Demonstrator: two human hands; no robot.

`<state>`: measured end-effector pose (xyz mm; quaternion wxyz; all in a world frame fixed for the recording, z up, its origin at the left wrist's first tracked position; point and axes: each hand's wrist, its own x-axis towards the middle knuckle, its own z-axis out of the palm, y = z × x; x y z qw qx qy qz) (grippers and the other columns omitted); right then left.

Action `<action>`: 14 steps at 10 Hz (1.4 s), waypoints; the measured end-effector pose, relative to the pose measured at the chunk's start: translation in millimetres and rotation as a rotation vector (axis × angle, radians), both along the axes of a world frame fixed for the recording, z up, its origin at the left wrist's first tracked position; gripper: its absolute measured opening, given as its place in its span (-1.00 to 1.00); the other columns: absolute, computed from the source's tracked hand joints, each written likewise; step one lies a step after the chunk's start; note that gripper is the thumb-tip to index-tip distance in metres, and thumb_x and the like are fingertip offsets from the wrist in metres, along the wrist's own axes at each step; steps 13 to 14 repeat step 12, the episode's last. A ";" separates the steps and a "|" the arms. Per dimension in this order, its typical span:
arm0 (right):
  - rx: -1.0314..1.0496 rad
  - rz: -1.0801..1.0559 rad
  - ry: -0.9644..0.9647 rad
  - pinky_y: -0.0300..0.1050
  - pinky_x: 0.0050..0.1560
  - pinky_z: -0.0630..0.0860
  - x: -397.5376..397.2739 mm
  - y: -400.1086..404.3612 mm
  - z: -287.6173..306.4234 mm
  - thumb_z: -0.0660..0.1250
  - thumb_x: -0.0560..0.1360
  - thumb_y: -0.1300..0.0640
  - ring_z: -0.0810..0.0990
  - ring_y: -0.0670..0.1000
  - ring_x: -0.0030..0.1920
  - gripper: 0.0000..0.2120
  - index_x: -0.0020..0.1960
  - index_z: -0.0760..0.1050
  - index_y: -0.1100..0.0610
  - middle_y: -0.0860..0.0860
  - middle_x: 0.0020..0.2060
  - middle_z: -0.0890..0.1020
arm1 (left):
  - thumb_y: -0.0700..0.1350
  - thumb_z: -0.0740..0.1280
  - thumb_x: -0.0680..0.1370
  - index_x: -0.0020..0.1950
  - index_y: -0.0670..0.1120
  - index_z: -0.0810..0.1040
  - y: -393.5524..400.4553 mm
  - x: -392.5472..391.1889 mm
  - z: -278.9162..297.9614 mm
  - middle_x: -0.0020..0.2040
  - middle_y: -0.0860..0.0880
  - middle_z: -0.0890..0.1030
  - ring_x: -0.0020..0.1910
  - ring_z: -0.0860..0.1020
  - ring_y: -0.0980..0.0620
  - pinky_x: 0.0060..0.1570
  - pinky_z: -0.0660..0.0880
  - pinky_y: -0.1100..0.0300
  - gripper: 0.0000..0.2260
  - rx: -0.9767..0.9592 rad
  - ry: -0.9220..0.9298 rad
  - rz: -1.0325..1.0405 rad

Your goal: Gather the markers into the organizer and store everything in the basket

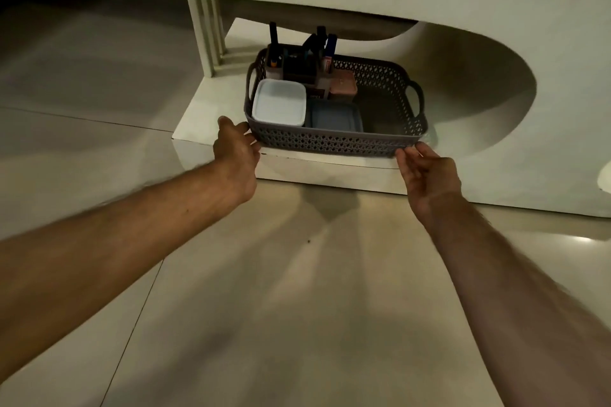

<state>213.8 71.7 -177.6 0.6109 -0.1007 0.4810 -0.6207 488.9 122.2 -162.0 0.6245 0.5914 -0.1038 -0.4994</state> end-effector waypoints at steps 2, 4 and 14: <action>-0.002 0.143 0.182 0.03 0.16 0.69 -2.5 5.2 -1.2 0.25 0.70 0.21 0.71 0.06 0.17 -0.71 0.34 0.60 0.00 -0.07 0.22 0.71 | 0.18 -0.09 0.74 0.50 -0.06 0.50 0.7 1.2 -7.4 0.45 -0.07 0.55 0.44 0.49 -0.02 0.52 0.29 0.07 -0.44 -0.091 0.062 -0.003; -0.044 0.253 0.289 0.06 0.12 0.69 -2.9 -1.0 2.5 0.15 0.63 0.42 0.67 0.03 0.23 -0.46 0.41 0.57 -0.05 -0.13 0.34 0.61 | 0.28 0.02 0.70 0.56 -0.08 0.42 -10.8 -4.4 5.2 0.54 -0.14 0.45 0.54 0.39 -0.09 0.55 0.24 0.04 -0.39 -0.157 0.137 0.015; 0.036 0.309 0.617 0.08 0.13 0.68 9.8 -9.1 12.4 0.11 0.63 0.35 0.77 -0.01 0.05 -0.51 0.30 0.63 -0.07 -0.16 0.23 0.69 | 0.27 0.12 0.67 0.53 -0.08 0.44 -28.7 25.3 2.1 0.51 -0.16 0.47 0.48 0.45 -0.10 0.55 0.27 0.03 -0.42 -0.143 0.194 -0.043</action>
